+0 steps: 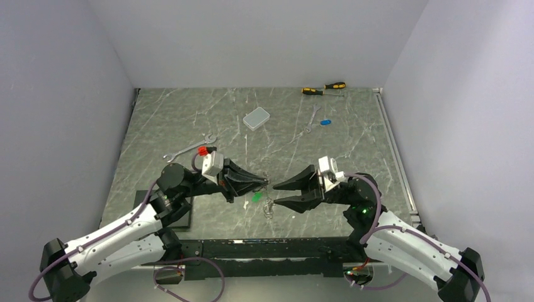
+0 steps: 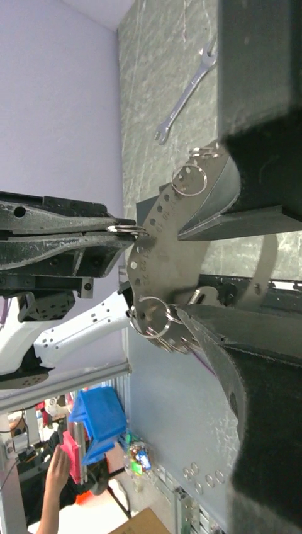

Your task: Put the keys on the keyring

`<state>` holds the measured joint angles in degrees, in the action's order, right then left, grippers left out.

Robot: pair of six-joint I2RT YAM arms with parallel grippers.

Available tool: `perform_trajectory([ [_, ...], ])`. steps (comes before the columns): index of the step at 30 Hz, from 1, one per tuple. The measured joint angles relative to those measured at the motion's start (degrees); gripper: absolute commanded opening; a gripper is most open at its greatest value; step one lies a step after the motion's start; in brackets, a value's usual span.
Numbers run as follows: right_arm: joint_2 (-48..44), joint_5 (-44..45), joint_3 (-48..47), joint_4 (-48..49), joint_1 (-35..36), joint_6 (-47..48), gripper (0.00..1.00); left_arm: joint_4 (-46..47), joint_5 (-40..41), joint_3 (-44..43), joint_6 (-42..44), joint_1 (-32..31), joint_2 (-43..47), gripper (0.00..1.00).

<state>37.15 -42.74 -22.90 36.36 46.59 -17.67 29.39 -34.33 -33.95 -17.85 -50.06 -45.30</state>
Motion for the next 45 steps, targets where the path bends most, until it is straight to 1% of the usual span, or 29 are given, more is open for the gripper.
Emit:
perform_trajectory([
  [5,0.7,4.0,-0.7,0.2,1.4,1.7,0.32,3.1,-1.6,0.4,-1.4,0.0,-0.5,0.0],
  [7,1.1,5.5,-0.7,0.2,1.7,1.9,0.3,4.6,-2.1,1.0,-1.6,0.0,-0.5,0.0],
  [11,2.5,8.0,-1.0,0.5,2.4,2.2,0.3,6.6,-2.7,2.3,-2.4,0.0,-0.5,0.0],
  [24,4.1,9.8,-3.5,1.5,5.1,3.0,0.31,10.3,-2.8,3.4,-2.9,-0.4,-0.7,0.0],
  [32,4.2,11.5,-3.6,1.5,6.2,3.7,0.28,11.1,-2.0,3.5,-3.0,-0.5,-0.6,0.0],
  [45,4.5,13.2,-4.3,1.5,7.1,4.6,0.13,14.1,0.8,3.7,-2.9,-1.7,-1.8,0.0],
])
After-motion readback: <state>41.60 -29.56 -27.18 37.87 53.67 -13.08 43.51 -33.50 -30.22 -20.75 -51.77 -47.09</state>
